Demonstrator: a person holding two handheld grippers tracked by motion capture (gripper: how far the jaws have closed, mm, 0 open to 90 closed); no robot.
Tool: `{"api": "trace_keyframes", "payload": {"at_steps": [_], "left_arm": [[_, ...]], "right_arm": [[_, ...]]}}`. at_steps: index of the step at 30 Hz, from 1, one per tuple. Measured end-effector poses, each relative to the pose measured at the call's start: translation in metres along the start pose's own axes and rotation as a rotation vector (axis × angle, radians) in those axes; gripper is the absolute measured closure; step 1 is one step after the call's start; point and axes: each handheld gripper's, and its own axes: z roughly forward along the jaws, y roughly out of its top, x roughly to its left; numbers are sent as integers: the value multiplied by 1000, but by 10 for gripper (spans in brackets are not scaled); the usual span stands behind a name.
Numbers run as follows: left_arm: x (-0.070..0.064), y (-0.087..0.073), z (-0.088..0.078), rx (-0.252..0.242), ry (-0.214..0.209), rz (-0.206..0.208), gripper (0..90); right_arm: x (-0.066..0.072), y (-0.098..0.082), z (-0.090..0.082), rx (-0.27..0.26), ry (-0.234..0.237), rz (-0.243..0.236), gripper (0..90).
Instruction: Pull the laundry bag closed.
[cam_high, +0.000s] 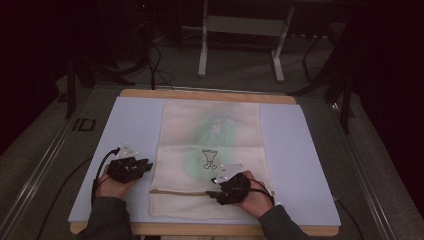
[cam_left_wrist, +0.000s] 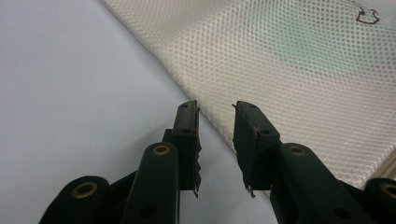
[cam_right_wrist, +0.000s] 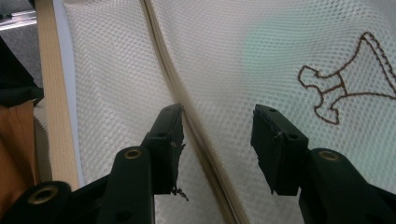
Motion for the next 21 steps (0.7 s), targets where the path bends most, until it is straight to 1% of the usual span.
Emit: {"api": "trace_keyframes", "payload": {"at_steps": [6,10,12,21], "left_arm": [[-3,-1,-3,-1,-4,11,695],[-4,-3,-7,2,-22,17,697],[-5,-3,-9,1,-35,19,700],[-7,-4,-11,-2,-58,16,711]], "right_arm": [[3,7,3,-3,10,-14,536],[5,14,6,-11,20,-31,539],[6,15,6,-10,22,-32,541],[10,25,13,-23,35,-49,549]]}}
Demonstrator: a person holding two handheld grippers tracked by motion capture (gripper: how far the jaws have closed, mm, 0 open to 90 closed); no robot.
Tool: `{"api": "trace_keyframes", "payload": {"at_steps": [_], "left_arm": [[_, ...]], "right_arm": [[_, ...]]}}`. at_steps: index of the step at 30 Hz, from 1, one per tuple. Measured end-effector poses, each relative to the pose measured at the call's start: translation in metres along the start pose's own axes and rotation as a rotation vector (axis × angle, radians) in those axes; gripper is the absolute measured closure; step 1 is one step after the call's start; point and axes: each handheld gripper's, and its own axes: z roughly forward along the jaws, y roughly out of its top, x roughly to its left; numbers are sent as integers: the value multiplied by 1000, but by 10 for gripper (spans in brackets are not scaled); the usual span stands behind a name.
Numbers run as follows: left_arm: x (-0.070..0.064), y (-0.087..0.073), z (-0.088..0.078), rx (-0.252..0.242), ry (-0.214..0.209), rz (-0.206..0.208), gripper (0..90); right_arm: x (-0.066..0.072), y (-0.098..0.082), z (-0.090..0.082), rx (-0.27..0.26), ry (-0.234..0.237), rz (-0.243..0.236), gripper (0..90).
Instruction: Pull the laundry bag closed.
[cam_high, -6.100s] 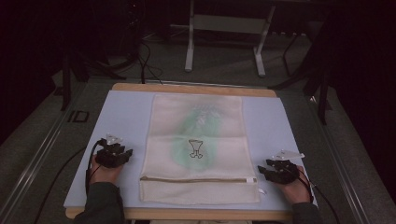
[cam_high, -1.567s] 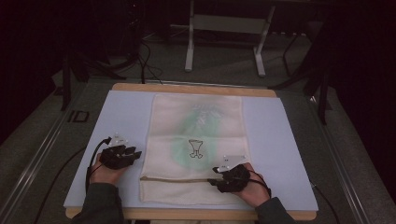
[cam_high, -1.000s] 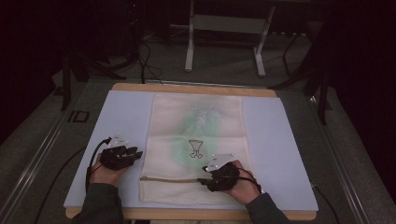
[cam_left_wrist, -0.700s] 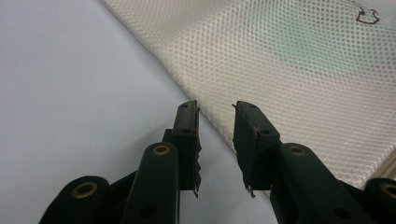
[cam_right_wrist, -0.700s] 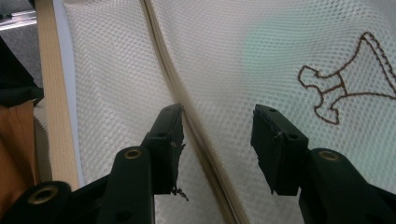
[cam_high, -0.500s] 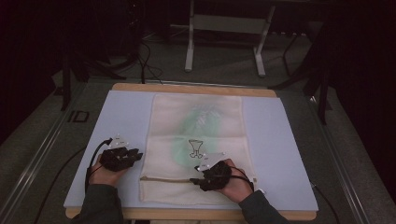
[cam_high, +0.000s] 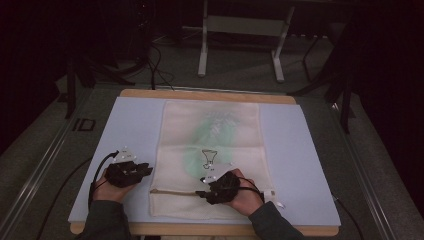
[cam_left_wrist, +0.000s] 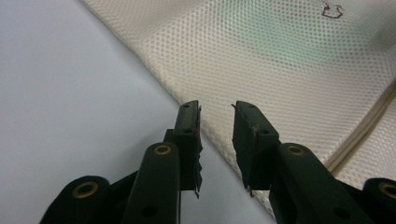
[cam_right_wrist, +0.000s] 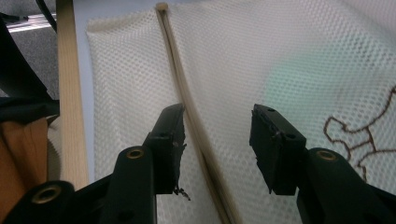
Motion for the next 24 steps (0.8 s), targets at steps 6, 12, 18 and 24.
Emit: {"api": "trace_keyframes", "payload": {"at_steps": [6,12,18,24], "left_arm": [[0,0,1,4,-12,-2,711],[2,0,2,5,-11,-9,709],[2,0,4,16,-13,-1,710],[2,1,5,19,-16,-2,703]], "right_arm": [[2,9,7,-2,16,-18,555],[2,14,13,-11,31,-22,565],[4,21,21,-15,46,-32,586],[6,28,28,-23,54,-47,593]]}}
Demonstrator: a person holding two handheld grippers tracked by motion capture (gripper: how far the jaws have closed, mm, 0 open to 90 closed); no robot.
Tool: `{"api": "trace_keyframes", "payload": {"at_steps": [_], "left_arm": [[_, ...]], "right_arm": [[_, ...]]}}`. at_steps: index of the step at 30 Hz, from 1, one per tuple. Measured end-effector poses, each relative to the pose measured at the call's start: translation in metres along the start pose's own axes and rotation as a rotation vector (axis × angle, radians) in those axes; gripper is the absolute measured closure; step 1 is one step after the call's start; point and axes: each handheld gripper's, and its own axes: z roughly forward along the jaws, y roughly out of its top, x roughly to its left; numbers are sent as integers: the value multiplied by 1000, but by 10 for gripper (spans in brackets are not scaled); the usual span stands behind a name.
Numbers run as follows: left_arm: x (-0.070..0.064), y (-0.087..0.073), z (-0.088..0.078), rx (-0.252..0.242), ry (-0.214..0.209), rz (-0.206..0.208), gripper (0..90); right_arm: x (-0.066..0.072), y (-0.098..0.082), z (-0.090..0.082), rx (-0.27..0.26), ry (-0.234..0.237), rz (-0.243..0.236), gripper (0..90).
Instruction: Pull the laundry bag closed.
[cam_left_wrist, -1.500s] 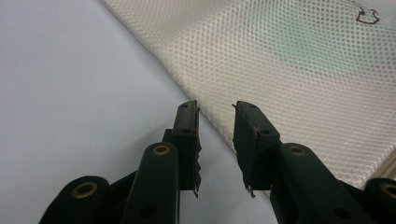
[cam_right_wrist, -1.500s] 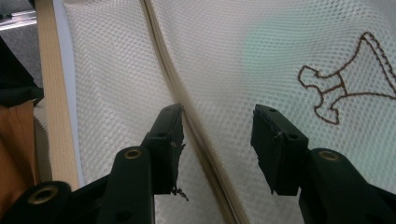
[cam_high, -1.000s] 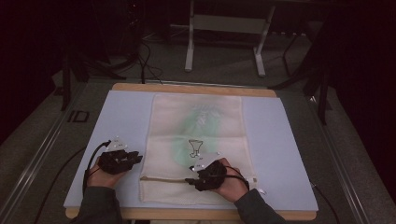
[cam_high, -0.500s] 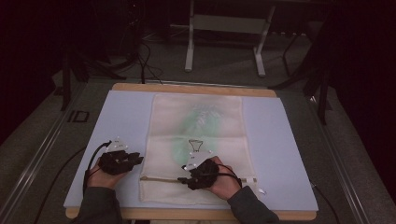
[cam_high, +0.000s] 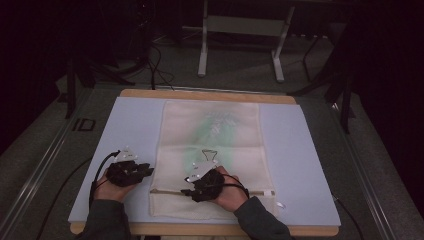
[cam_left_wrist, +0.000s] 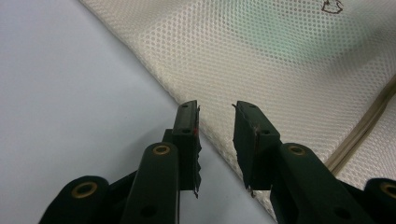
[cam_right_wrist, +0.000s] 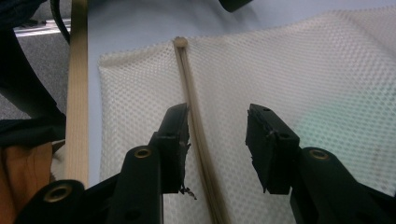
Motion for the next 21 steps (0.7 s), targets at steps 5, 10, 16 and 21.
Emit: {"api": "trace_keyframes", "payload": {"at_steps": [5,10,16,21], "left_arm": [[1,0,0,-2,1,-2,697],[3,1,0,-7,1,-10,688],[3,1,2,-6,0,-10,686],[2,2,2,-3,-7,-3,683]], "right_arm": [[1,5,7,-14,14,0,620],[3,13,17,-17,28,-21,662],[7,19,27,-21,44,-41,714],[9,23,34,-12,56,-56,742]]}}
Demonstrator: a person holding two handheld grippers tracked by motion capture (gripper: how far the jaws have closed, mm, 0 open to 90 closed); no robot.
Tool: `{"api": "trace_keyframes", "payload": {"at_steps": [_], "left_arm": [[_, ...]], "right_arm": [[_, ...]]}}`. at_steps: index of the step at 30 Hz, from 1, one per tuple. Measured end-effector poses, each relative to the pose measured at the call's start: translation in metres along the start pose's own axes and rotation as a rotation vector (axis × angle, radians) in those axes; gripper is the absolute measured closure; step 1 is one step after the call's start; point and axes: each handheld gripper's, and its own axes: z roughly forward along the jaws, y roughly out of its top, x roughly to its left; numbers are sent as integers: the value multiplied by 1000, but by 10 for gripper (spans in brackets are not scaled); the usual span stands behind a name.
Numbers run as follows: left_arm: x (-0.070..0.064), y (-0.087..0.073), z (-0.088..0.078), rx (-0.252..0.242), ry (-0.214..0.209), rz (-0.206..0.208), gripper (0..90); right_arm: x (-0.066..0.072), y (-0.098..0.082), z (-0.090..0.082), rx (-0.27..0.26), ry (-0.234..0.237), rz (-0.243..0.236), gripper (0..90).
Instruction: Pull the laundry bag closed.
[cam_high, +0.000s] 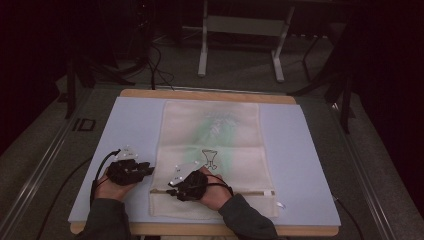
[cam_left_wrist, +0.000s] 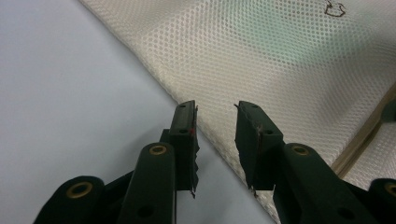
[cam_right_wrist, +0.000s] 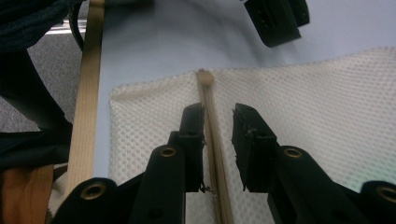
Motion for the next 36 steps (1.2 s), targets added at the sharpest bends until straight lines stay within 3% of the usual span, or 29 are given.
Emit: {"api": "trace_keyframes", "payload": {"at_steps": [4,25,36], "left_arm": [[0,0,1,4,-1,1,681],[1,1,1,3,-7,-6,697],[2,0,0,-3,-30,-13,732]], "right_arm": [[0,5,7,3,11,-8,767],[-3,21,48,54,57,-18,706],[2,23,55,70,55,-31,791]]}}
